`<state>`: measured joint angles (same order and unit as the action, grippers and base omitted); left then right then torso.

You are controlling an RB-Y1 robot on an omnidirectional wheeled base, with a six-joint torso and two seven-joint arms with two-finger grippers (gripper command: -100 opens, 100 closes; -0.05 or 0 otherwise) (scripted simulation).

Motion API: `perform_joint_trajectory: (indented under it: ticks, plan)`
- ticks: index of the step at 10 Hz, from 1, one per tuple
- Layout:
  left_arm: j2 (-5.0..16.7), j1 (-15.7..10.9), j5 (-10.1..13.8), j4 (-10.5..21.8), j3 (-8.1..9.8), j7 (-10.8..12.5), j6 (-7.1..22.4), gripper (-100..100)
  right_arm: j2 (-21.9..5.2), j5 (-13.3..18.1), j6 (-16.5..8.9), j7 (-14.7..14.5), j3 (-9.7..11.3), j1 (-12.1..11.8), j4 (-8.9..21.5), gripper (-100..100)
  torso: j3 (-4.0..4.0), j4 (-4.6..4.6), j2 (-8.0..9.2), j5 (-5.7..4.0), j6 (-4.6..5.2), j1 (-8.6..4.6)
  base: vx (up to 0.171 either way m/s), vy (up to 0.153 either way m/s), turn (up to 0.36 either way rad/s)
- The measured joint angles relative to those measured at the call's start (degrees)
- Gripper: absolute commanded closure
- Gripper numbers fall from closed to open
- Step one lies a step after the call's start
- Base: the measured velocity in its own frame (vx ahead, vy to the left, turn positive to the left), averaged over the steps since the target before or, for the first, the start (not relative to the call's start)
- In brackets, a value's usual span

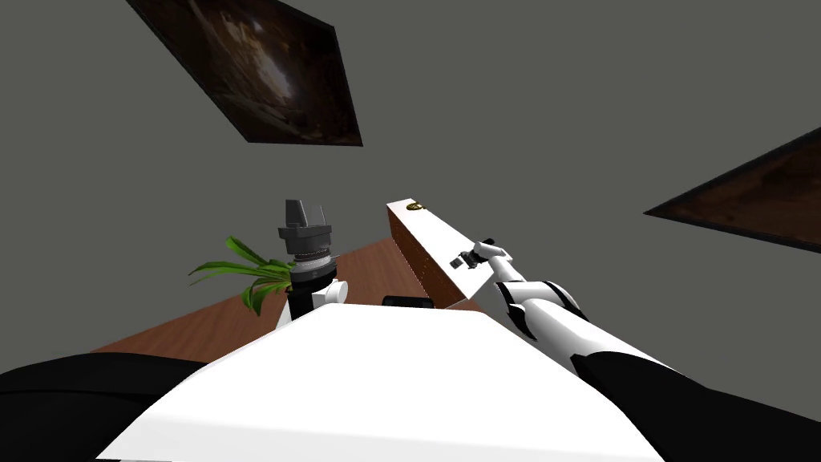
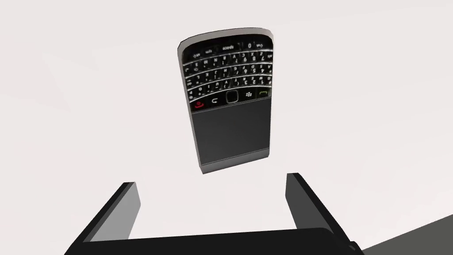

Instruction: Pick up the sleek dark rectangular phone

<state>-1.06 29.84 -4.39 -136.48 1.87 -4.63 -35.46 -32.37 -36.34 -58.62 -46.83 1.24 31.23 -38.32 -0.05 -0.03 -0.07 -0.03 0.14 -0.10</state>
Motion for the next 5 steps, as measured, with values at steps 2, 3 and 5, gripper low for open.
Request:
perform_joint_trajectory:
  ticks: [2, 3, 5]
  plan:
    - [0.0, 0.0, 0.0, 0.0, 0.0, 0.0, 0.0, 0, -0.1, -1.1, -2.3, -2.2, 0.9, 1.6, 3.8, -100, 0.0, 0.0, 0.0, 0.0, -0.05, 0.01, 0.017, -0.05, 0.294]
    - [0.0, 0.0, 0.0, 0.0, 0.0, 0.0, 0.0, 0, -0.2, -1.5, -4.2, -3.0, 1.4, 2.0, 4.5, -100, 0.0, 0.0, -0.01, 0.0, -0.03, -0.02, 0.012, -0.042, 0.055]
    - [0.0, 0.0, 0.0, 0.0, 0.0, 0.0, 0.0, 0, -0.4, -2.1, -6.1, -4.0, 1.9, 2.8, 5.9, -100, 0.03, 0.01, 0.05, 0.01, -0.01, 0.04, 0.001, -0.027, 0.147]
